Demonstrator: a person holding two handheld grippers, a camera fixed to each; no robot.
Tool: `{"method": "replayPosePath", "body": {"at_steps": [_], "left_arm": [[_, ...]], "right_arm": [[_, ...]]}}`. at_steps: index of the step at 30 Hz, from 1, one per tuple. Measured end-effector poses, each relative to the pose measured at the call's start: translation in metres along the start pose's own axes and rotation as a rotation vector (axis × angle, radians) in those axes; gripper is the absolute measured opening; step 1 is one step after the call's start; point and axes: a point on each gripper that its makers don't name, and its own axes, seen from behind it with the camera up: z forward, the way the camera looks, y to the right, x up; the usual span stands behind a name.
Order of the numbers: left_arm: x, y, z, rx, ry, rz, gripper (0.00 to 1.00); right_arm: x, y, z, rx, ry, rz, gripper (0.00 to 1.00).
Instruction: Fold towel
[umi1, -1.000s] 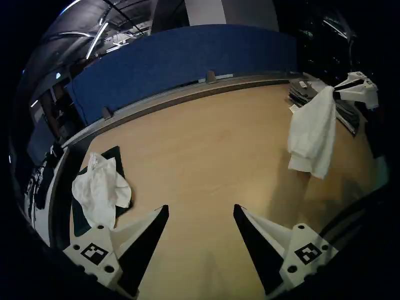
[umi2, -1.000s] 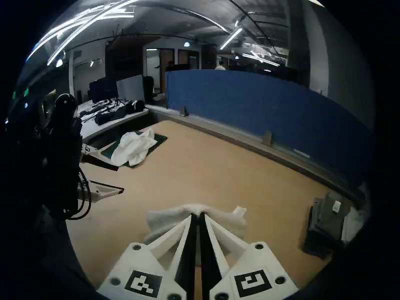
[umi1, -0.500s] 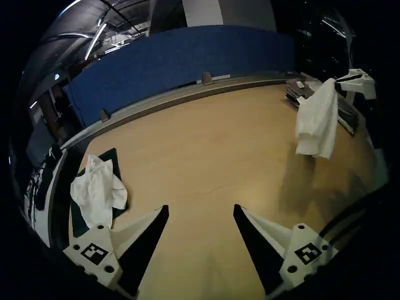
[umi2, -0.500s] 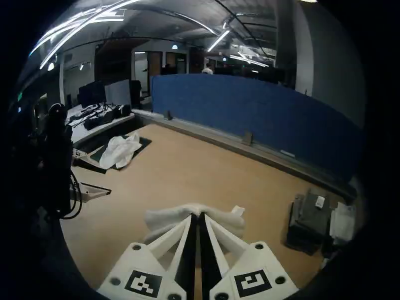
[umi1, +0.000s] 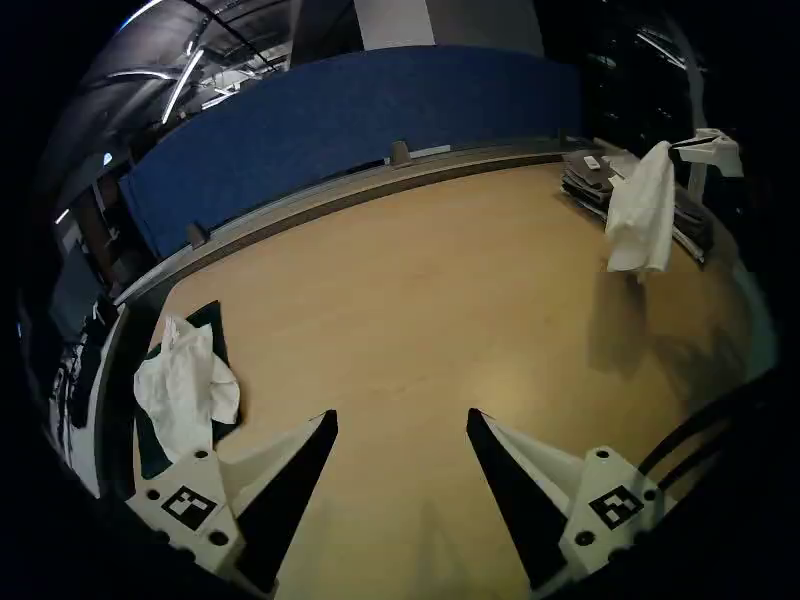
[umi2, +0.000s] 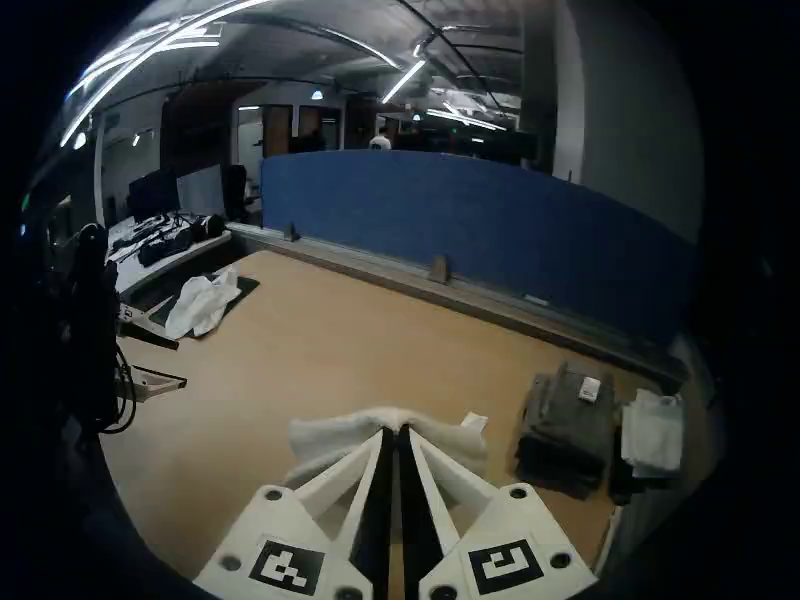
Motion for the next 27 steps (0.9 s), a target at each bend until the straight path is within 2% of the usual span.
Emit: {"method": "replayPosePath", "body": {"at_steps": [14, 20, 27], "left_arm": [[0.000, 0.011, 0.006, -0.002, -0.013, 0.016, 0.96], [-0.002, 0.012, 0.007, 0.001, -0.020, 0.017, 0.96], [-0.002, 0.012, 0.007, 0.005, -0.024, 0.019, 0.96]], "right_arm": [[-0.008, 0.073, -0.005, -0.084, -0.005, 0.028, 0.04], [-0.011, 0.091, -0.003, -0.100, -0.015, 0.023, 0.03], [-0.017, 0.101, 0.006, -0.104, -0.022, 0.027, 0.03]]}}
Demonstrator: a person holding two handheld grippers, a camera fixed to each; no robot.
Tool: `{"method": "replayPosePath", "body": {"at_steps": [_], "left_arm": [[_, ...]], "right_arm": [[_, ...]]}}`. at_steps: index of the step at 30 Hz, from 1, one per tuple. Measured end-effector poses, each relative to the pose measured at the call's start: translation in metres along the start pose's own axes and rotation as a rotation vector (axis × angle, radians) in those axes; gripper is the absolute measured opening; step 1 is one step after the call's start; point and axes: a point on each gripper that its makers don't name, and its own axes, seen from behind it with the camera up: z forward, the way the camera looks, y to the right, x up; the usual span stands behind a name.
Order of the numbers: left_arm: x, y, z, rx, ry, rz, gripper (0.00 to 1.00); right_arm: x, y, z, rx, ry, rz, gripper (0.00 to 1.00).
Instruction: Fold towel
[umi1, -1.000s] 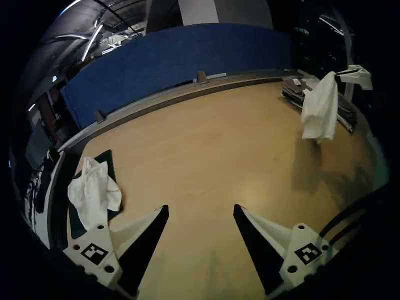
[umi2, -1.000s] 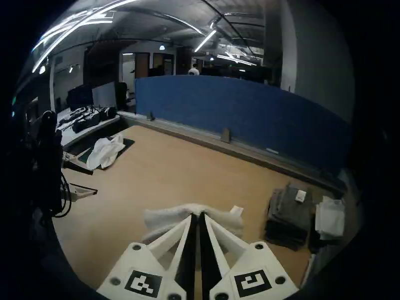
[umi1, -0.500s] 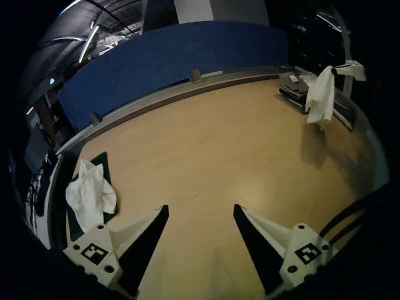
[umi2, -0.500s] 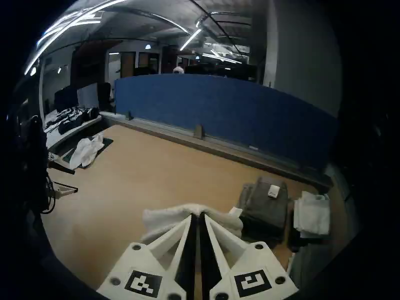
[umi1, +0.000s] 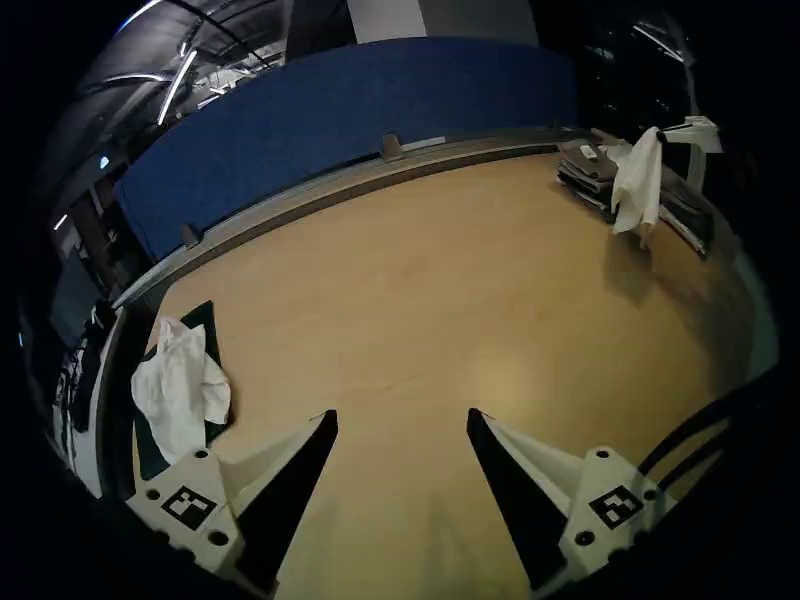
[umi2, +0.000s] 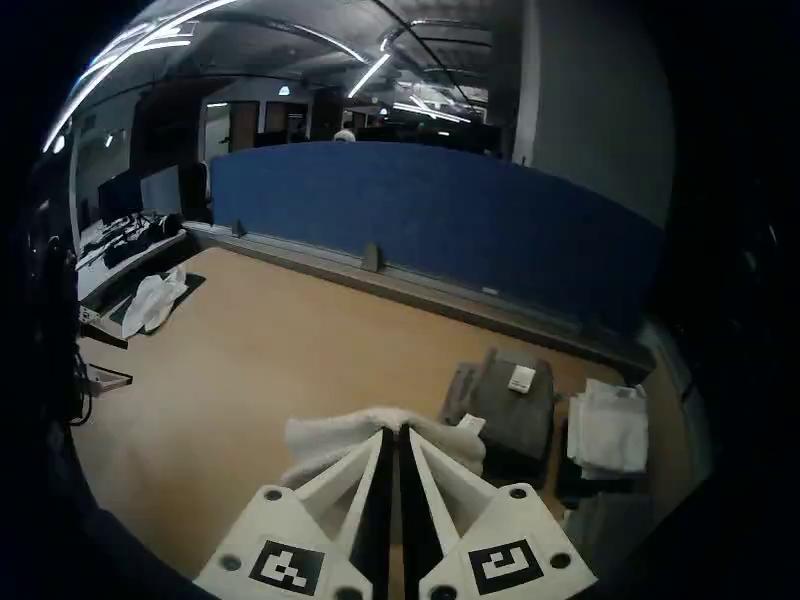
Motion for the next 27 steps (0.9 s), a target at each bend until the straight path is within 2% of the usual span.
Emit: {"method": "replayPosePath", "body": {"at_steps": [14, 27], "left_arm": [[-0.001, 0.000, 0.001, 0.013, -0.007, 0.004, 0.96], [-0.003, -0.001, 0.002, 0.018, -0.016, 0.003, 0.96]], "right_arm": [[-0.006, 0.017, 0.019, -0.010, -0.001, 0.017, 0.04], [-0.017, 0.024, 0.028, -0.012, -0.014, 0.029, 0.03]]}}
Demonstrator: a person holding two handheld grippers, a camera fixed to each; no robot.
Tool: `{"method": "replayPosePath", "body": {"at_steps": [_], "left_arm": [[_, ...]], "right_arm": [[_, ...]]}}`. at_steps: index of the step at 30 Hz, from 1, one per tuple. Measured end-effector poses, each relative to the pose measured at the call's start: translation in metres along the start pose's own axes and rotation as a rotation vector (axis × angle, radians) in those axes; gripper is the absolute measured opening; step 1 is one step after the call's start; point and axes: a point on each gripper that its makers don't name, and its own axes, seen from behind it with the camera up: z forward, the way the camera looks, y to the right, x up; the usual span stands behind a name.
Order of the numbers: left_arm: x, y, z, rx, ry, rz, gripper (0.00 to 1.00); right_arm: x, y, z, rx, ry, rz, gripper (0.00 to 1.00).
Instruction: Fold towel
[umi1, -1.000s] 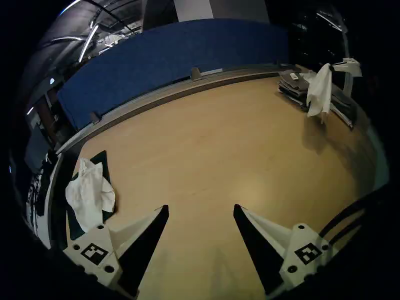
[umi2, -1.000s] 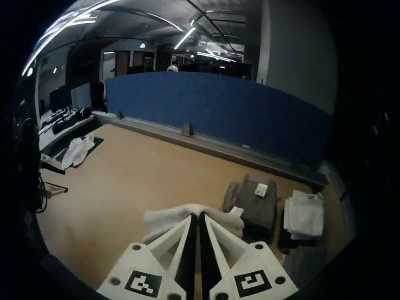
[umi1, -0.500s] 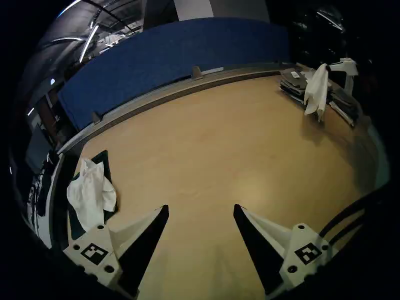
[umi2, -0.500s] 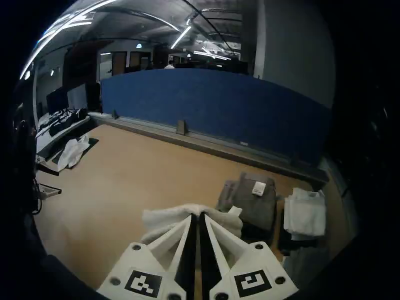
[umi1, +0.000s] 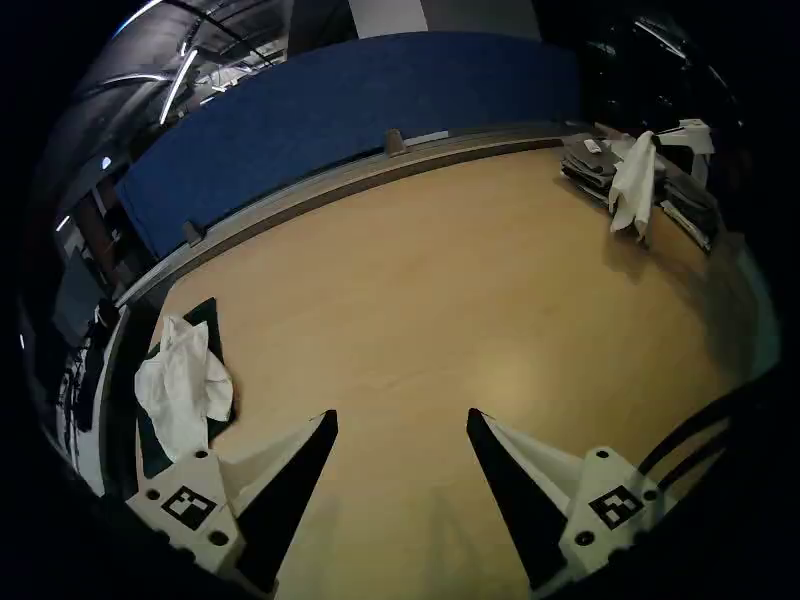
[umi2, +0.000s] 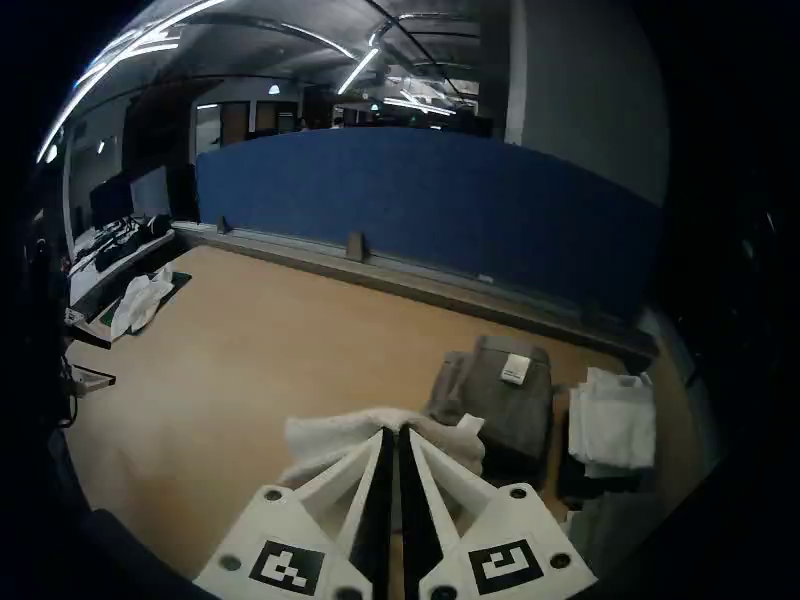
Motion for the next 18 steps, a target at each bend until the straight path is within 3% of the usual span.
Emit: {"method": "replayPosePath", "body": {"at_steps": [10, 18], "left_arm": [[0.002, 0.001, -0.001, 0.000, 0.003, 0.004, 0.96], [0.001, 0.004, -0.001, -0.005, 0.003, 0.006, 0.96]], "right_arm": [[-0.026, 0.003, -0.009, 0.004, -0.026, 0.014, 0.04], [-0.082, 0.018, -0.028, -0.032, -0.085, 0.073, 0.03]]}}
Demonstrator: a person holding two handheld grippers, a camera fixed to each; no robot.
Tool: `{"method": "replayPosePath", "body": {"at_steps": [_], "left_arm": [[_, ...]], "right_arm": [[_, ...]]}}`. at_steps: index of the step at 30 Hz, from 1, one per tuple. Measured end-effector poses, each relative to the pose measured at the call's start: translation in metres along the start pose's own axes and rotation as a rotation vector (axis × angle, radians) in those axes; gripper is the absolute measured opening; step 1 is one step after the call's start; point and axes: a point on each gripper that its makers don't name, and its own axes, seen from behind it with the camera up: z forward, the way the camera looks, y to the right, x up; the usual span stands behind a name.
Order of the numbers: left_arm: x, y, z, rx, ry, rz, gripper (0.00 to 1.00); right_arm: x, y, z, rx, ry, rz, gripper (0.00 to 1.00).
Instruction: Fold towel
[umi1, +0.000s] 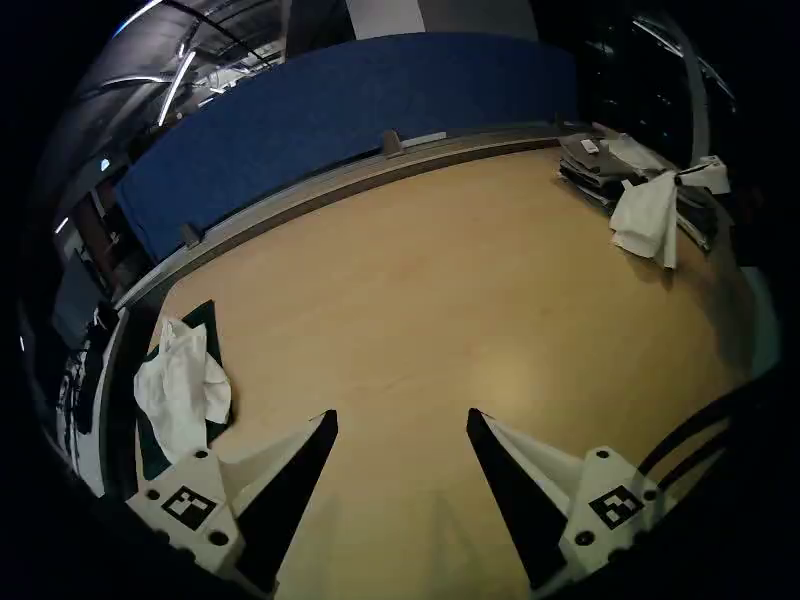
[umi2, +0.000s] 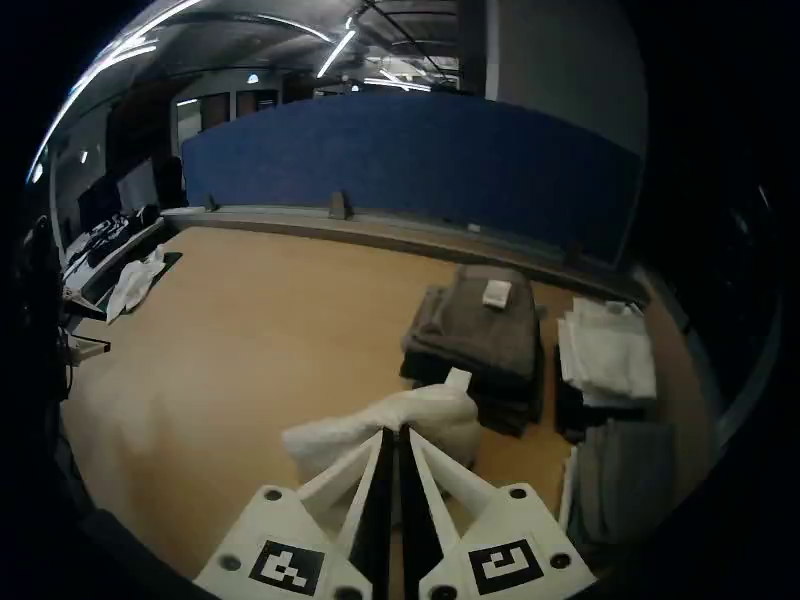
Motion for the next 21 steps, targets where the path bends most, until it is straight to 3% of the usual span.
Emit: {"method": "replayPosePath", "body": {"at_steps": [11, 21], "left_arm": [[-0.002, 0.005, 0.000, -0.010, -0.003, 0.011, 0.96], [-0.002, 0.008, -0.003, -0.013, -0.001, 0.017, 0.96]], "right_arm": [[-0.070, 0.041, -0.023, -0.109, -0.054, 0.138, 0.04], [-0.138, 0.078, -0.035, -0.219, -0.151, 0.227, 0.04]]}}
